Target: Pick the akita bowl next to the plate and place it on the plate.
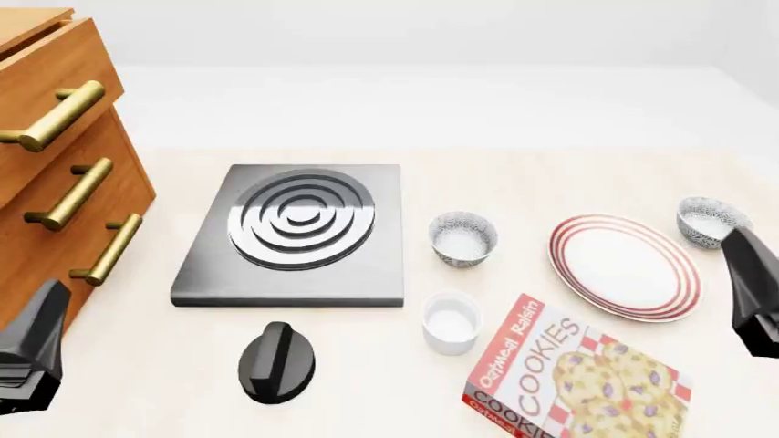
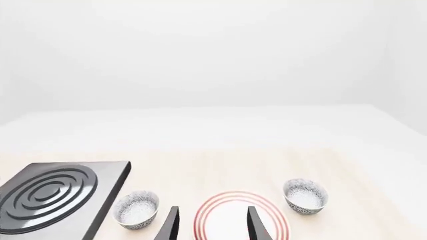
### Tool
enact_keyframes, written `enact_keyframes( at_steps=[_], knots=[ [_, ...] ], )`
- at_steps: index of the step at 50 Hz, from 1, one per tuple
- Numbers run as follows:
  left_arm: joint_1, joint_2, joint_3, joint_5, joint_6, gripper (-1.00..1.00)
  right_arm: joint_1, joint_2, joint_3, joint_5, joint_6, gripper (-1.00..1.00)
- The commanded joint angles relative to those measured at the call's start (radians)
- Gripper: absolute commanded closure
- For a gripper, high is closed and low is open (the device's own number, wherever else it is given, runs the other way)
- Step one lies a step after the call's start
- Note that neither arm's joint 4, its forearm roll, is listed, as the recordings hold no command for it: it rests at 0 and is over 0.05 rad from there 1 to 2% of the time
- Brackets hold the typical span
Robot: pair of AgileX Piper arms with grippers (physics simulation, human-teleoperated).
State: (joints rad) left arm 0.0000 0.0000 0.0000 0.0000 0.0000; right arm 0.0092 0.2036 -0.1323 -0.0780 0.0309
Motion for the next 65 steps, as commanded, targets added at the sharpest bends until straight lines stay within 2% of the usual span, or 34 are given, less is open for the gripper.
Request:
enact_keyframes(
  at_steps=[1, 44, 65],
  knots=[
    [0.0, 0.0, 0.0, 0.0, 0.0, -1.0, 0.008, 0.049, -0.021, -0.028, 0.002, -1.0],
    [0.0, 0.0, 0.0, 0.0, 0.0, -1.0, 0.019, 0.285, -0.114, -0.153, 0.007, -1.0],
    [0.0, 0.0, 0.0, 0.0, 0.0, -1.0, 0.013, 0.408, -0.134, -0.236, -0.012, -1.0]
  ],
)
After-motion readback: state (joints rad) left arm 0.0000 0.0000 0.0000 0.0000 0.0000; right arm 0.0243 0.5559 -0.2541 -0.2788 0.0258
